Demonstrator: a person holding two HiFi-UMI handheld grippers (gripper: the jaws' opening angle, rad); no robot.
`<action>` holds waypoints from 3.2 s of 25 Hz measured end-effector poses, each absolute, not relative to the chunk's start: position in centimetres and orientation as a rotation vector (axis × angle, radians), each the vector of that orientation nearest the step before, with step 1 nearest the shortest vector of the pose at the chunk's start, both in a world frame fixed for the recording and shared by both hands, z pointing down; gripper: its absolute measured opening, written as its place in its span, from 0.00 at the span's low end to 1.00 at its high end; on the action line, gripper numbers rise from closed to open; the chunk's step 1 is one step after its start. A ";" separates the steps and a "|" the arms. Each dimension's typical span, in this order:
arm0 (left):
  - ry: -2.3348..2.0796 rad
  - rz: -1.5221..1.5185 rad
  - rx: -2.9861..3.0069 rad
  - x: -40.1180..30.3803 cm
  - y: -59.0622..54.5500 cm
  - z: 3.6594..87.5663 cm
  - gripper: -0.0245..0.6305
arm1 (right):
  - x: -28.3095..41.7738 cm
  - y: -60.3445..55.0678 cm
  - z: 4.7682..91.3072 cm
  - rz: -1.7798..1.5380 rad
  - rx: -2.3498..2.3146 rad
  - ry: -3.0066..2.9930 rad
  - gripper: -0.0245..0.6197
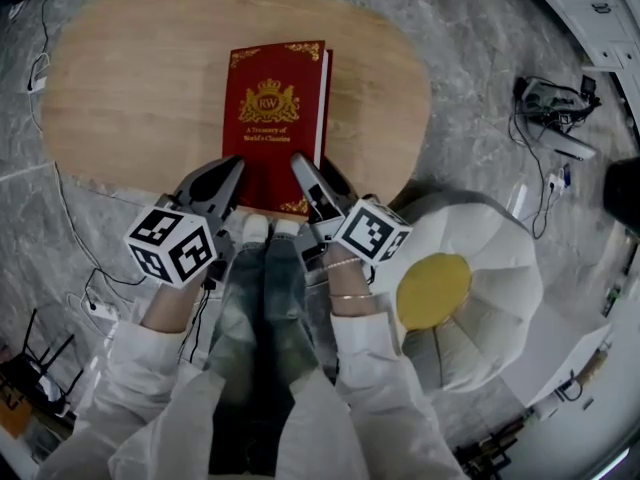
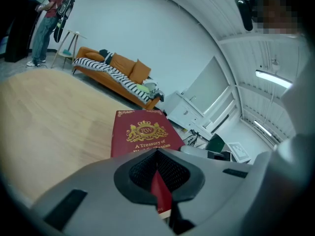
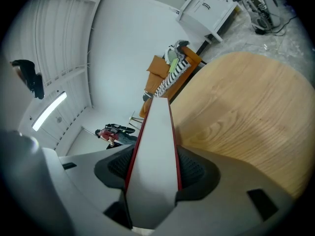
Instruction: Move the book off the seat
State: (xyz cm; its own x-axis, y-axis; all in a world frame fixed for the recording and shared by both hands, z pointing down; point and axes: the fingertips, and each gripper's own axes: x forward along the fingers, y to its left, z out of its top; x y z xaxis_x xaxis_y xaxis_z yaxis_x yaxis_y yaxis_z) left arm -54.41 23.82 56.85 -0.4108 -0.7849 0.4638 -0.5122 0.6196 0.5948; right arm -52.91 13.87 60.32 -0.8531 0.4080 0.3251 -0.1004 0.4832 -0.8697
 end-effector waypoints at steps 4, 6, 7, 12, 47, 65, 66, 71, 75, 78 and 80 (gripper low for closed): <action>-2.090 -0.471 1.017 -54.2 24.1 58.0 0.05 | -52.8 14.8 61.4 1.332 -0.240 -2.242 0.43; -2.074 -0.464 1.033 -53.8 24.1 58.7 0.05 | -52.6 15.4 62.0 1.335 -0.246 -2.242 0.43; -2.069 -0.456 1.042 -53.7 24.1 59.0 0.05 | -52.5 15.6 62.3 1.332 -0.249 -2.241 0.43; -2.058 -0.452 1.041 -53.5 24.3 59.8 0.05 | -52.5 15.9 63.1 1.293 -0.236 -2.244 0.43; -1.985 -0.490 1.018 -52.3 24.4 61.9 0.05 | -50.8 14.7 68.6 0.990 -0.205 -2.044 0.46; -2.006 -0.465 1.052 -50.9 22.0 58.1 0.05 | -48.7 12.6 64.5 0.960 -0.193 -2.125 0.46; -2.010 -0.463 1.057 -50.9 21.9 57.5 0.05 | -48.7 12.7 63.9 0.957 -0.203 -2.134 0.46; -2.011 -0.449 1.064 -49.7 22.2 54.8 0.05 | -48.3 13.4 60.0 0.949 -0.244 -2.182 0.42; -2.018 -0.442 1.074 -48.8 23.0 51.9 0.05 | -47.7 13.8 56.6 0.922 -0.234 -2.209 0.26; -2.027 -0.454 1.070 -48.2 23.7 49.0 0.05 | -47.3 14.2 52.7 0.950 -0.246 -2.234 0.21; -2.037 -0.443 1.079 -48.2 24.0 46.9 0.05 | -47.4 14.2 49.8 0.960 -0.256 -2.257 0.17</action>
